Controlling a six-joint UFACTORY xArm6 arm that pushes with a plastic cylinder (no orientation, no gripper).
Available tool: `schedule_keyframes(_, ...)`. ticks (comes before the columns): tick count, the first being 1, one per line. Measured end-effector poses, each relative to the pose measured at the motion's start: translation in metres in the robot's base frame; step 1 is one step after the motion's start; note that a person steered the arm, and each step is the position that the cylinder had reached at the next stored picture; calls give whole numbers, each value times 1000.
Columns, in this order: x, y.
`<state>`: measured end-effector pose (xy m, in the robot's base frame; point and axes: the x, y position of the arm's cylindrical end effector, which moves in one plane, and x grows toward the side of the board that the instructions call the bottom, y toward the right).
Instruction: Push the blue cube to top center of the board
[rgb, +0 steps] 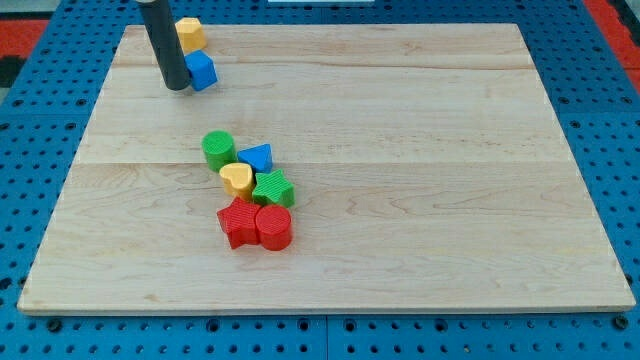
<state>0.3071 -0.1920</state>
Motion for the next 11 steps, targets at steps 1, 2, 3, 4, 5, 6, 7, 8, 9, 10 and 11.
schedule_keyframes(1,-13,-13)
schedule_keyframes(2,-18,33)
schedule_keyframes(3,-19,102)
schedule_keyframes(4,-21,158)
schedule_keyframes(5,-27,173)
schedule_keyframes(6,-43,177)
schedule_keyframes(7,-55,177)
schedule_keyframes(8,-62,177)
schedule_keyframes(9,-62,177)
schedule_keyframes(10,-62,177)
schedule_keyframes(11,-62,177)
